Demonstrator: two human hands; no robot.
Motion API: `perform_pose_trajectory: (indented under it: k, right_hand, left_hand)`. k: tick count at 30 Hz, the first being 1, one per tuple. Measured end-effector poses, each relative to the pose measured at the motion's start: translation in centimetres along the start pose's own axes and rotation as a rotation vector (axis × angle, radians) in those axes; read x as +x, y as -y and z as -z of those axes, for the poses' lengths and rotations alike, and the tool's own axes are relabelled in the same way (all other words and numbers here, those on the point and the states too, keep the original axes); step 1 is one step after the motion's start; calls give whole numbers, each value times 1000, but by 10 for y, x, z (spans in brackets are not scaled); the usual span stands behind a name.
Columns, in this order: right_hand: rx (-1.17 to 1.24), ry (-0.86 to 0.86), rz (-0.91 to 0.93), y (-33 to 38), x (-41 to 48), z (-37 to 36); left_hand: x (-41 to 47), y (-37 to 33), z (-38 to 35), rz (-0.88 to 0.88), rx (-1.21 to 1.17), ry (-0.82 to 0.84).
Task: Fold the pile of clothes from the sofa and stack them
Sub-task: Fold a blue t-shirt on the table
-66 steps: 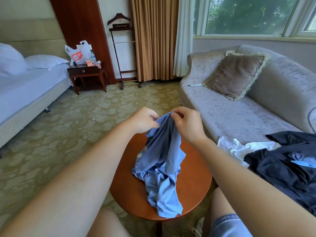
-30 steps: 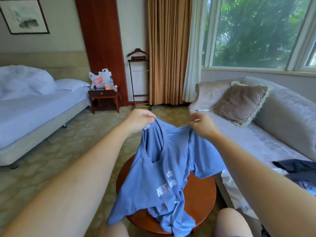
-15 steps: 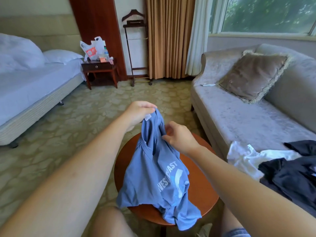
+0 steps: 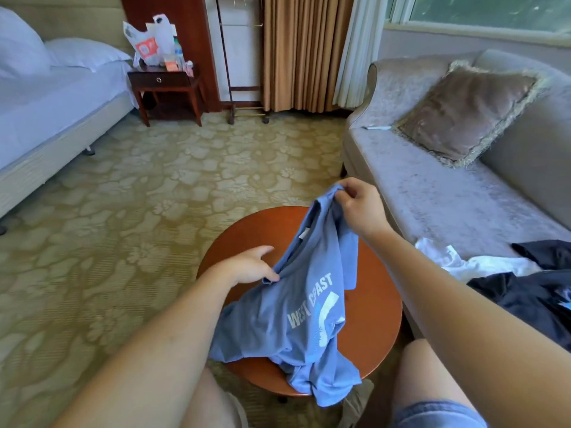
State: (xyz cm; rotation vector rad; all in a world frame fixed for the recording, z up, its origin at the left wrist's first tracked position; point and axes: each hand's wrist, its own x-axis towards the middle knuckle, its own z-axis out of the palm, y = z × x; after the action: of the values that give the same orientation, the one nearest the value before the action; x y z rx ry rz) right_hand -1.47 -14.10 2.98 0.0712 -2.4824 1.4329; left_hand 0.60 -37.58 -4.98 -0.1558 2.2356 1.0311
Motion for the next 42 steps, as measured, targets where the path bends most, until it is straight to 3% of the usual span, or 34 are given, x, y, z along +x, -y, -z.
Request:
perform_pose_trajectory:
  k: [9, 16, 21, 32, 37, 42]
  right_hand:
    - [-57, -190, -68, -7, 4, 40]
    - [47, -231, 57, 52, -13, 70]
    - [129, -357, 187, 107, -38, 108]
    - [165, -575, 386, 207, -89, 188]
    - [190, -581, 406, 227, -87, 214]
    - [147, -523, 320, 208, -64, 210]
  left_hand:
    - [-24, -11, 31, -258, 53, -315]
    - [-146, -50, 90, -404, -277, -441]
    - [-235, -80, 108, -667, -533, -528]
    - [-361, -155, 92, -1010, -427, -1127]
    - [-374, -176, 97, -1104, -382, -1260]
    - [-336, -175, 95, -1029, -347, -1283]
